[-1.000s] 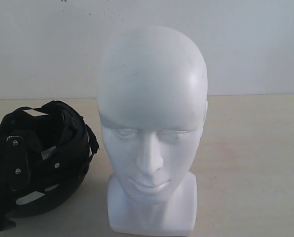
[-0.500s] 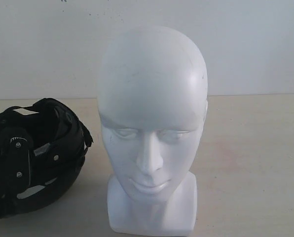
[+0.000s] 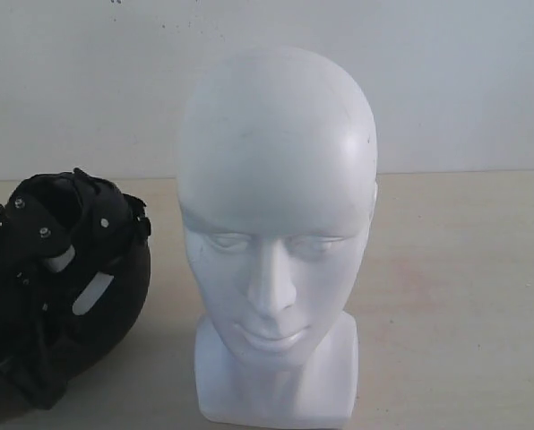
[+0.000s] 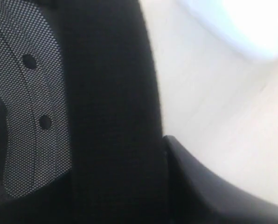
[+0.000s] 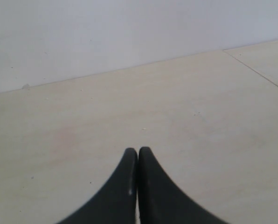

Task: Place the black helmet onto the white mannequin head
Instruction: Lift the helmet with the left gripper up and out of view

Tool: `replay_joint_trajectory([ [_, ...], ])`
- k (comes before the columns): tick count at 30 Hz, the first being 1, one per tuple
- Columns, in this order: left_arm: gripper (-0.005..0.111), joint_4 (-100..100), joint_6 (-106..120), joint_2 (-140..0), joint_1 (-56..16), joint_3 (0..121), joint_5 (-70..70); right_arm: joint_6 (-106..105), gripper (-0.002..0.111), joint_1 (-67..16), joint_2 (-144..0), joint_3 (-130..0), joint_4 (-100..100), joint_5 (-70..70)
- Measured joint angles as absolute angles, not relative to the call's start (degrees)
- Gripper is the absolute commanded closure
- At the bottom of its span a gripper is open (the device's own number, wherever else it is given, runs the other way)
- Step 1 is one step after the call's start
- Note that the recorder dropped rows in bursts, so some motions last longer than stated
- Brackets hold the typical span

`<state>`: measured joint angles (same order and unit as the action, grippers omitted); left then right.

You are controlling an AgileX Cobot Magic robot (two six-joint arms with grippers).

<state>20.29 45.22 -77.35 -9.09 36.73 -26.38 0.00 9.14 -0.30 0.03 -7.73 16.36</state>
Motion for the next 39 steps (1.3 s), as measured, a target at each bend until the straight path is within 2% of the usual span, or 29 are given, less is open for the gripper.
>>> replay_joint_trajectory([
  [8,0.102,29.6,42.0,-70.4,-9.1,36.8,-29.6,0.0,0.108,9.1,-0.3,0.0,-7.7,16.4],
  [33,0.102,33.3,30.5,-37.4,-9.1,36.8,-35.7,0.0,0.108,9.1,-0.3,0.0,-7.7,16.4],
  [39,0.102,33.0,29.8,-33.4,-9.1,36.8,-37.1,0.0,0.108,9.1,-0.3,0.0,-7.7,16.4],
])
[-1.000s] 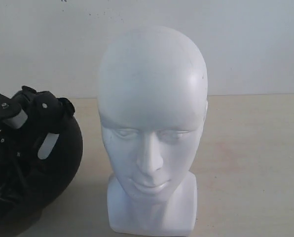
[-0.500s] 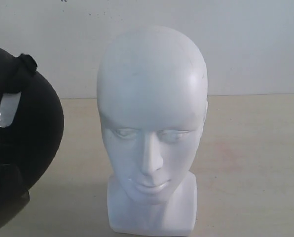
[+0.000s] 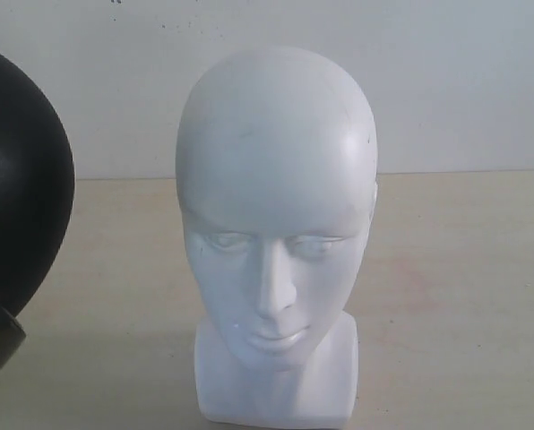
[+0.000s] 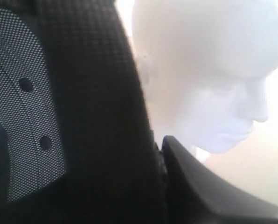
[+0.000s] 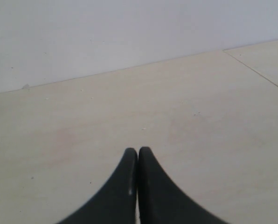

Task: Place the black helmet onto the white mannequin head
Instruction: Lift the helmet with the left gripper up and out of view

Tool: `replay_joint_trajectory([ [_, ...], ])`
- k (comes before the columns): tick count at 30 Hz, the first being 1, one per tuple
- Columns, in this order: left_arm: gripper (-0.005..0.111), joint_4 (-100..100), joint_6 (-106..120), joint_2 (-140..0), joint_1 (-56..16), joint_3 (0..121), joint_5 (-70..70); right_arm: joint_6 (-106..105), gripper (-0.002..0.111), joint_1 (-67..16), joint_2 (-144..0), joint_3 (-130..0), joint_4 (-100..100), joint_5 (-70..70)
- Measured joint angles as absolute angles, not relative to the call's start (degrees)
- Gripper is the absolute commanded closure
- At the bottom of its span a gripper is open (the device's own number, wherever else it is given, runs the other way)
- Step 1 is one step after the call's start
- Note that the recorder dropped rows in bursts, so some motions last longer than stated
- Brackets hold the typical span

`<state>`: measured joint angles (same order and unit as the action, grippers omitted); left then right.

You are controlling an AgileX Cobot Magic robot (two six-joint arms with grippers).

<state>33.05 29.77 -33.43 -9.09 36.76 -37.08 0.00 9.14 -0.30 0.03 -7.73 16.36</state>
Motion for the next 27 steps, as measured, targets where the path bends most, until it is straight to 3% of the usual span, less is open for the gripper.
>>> replay_joint_trajectory([
  [12,0.102,29.1,23.8,-26.5,-9.1,36.7,-35.5,0.0,0.108,9.1,-0.3,0.0,-7.7,16.4],
  [19,0.102,8.4,-5.3,-23.7,-9.1,36.9,-29.4,0.0,0.108,9.1,-0.3,0.0,-7.7,16.4],
  [27,0.102,-27.6,-57.1,-21.1,-9.1,36.9,-18.0,0.0,0.108,9.1,-0.3,0.0,-7.7,16.4],
])
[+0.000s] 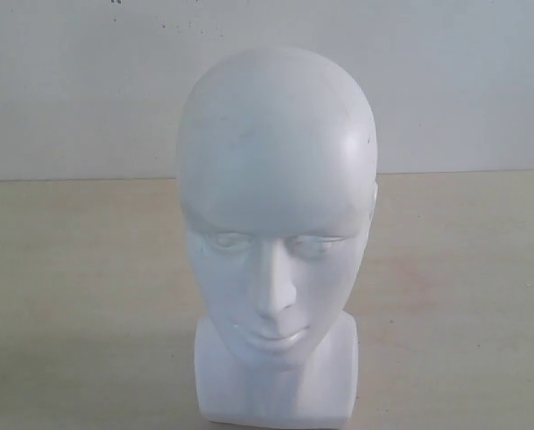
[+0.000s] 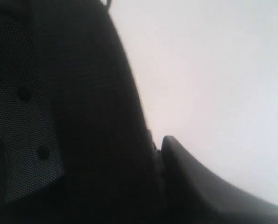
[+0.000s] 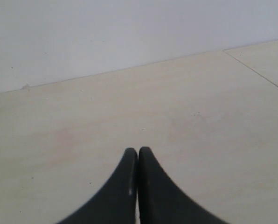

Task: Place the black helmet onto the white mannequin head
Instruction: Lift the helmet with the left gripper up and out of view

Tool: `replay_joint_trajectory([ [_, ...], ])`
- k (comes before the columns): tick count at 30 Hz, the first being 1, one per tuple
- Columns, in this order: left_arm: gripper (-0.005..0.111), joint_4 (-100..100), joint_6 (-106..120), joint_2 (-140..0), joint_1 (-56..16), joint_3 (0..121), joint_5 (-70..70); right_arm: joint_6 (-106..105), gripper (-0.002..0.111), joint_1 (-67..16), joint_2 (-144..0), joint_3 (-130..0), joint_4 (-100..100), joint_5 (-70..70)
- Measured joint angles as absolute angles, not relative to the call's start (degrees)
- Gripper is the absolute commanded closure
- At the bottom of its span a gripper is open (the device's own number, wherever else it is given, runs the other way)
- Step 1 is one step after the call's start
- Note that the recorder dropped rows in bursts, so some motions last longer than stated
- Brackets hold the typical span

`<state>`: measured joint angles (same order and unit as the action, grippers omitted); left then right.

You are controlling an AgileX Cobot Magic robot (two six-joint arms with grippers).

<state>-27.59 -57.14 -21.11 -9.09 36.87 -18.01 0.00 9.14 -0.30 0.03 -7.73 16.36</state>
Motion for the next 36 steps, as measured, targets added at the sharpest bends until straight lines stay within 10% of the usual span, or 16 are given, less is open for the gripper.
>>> replay_joint_trajectory([
  [13,0.102,-64.7,-112.4,-23.9,-9.1,37.0,8.3,0.0,0.108,9.1,-0.3,0.0,-7.7,16.4],
  [36,0.102,-24.9,-101.7,-40.5,-9.1,38.8,47.3,0.0,0.108,9.1,-0.3,0.0,-7.7,16.4],
])
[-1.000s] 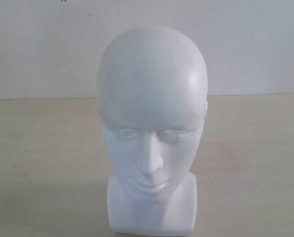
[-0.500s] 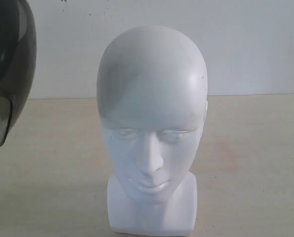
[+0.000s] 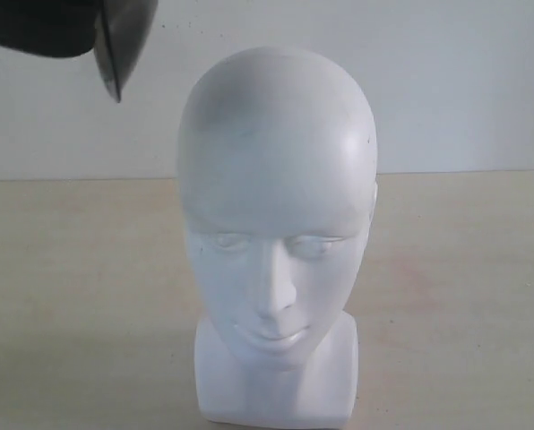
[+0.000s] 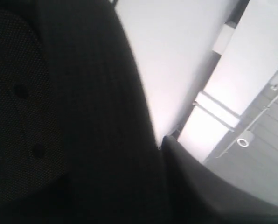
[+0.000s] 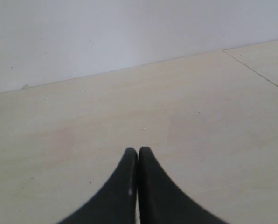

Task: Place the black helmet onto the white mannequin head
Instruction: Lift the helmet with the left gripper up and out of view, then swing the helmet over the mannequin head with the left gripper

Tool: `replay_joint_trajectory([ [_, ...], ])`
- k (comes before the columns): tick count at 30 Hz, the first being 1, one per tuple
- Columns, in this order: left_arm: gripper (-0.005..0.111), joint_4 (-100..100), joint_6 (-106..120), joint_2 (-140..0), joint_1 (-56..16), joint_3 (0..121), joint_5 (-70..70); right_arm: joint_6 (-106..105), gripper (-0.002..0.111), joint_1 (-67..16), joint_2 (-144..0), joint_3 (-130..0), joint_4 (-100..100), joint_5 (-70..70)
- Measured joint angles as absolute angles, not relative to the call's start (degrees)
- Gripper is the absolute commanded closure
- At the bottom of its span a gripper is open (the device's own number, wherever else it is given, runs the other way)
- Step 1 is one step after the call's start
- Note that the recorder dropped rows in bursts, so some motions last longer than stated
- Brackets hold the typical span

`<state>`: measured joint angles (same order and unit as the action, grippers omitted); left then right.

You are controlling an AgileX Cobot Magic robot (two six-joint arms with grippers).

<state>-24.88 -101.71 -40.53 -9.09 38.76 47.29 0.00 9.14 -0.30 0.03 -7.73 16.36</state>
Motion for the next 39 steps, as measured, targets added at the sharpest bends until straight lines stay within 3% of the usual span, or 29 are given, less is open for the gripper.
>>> replay_joint_trajectory([
  [6,0.102,-24.2,-108.9,-53.0,-9.1,42.2,63.7,0.0,0.108,9.1,-0.3,0.0,-7.7,16.4],
  [13,0.102,-30.3,-117.5,-65.2,-9.1,54.3,63.7,0.0,0.108,9.1,-0.3,0.0,-7.7,16.4],
  [17,0.102,-28.8,-119.0,-67.4,-13.5,59.1,65.5,0.0,0.108,9.1,-0.3,0.0,-7.7,16.4],
  [21,0.102,-27.4,-119.6,-70.4,-21.8,59.2,66.1,0.0,0.108,9.1,-0.3,0.0,-7.7,16.4],
  [24,0.102,-28.6,-119.6,-70.5,-23.7,59.2,65.5,0.0,0.108,9.1,-0.3,0.0,-7.7,16.4],
  [39,0.102,-29.5,-119.6,-72.7,-24.4,53.3,65.5,0.0,0.108,9.1,-0.3,0.0,-7.7,16.4],
])
